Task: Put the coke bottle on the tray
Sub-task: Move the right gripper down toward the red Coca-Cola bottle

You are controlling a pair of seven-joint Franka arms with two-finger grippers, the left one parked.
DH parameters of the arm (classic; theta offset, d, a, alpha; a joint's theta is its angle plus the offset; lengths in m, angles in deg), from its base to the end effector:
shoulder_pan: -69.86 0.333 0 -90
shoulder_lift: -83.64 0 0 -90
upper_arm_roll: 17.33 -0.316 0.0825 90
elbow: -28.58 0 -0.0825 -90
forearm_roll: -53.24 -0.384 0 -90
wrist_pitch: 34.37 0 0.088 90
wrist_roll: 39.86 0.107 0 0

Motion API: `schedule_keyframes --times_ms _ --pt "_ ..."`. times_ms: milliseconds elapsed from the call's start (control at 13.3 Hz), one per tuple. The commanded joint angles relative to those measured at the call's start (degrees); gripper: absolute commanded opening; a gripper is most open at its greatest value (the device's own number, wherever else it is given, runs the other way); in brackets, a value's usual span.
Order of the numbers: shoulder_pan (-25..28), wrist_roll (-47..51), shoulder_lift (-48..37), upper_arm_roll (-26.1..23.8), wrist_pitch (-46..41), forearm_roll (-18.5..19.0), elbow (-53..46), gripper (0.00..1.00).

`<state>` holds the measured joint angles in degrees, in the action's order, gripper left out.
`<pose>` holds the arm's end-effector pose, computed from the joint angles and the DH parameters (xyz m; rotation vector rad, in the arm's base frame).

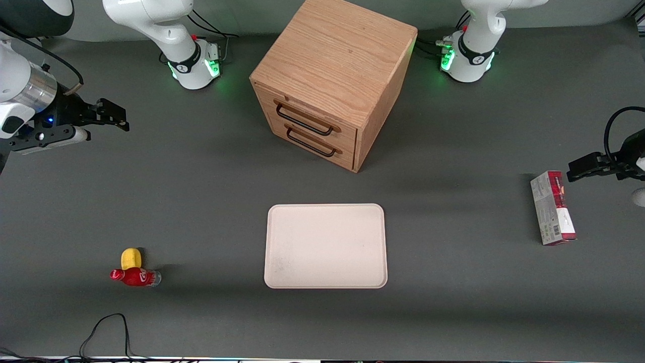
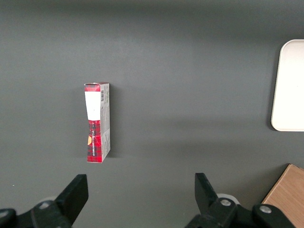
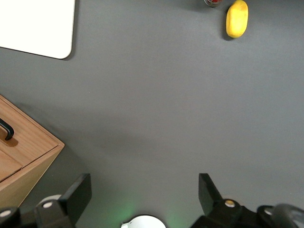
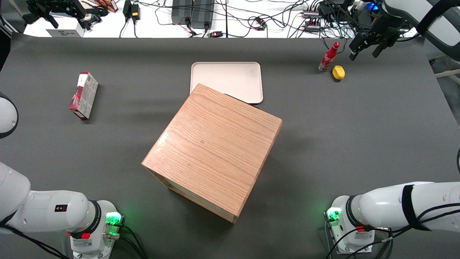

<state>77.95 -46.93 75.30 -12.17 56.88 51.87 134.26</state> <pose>0.5028 0.0256 0.5744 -3.0849 -0.2696 0.1635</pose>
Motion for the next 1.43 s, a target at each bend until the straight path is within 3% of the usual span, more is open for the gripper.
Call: schedule_keyframes --times_ms 0,1055,1356 --pt "-0.70 0.21 0.52 0.99 -0.19 -1.01 -1.35 1.00" --pt "-1.94 0.04 4.38 1.69 -4.06 -0.74 -7.32 1.00" --pt "-5.80 -0.66 18.22 3.27 -7.56 -1.01 -24.76 1.00"
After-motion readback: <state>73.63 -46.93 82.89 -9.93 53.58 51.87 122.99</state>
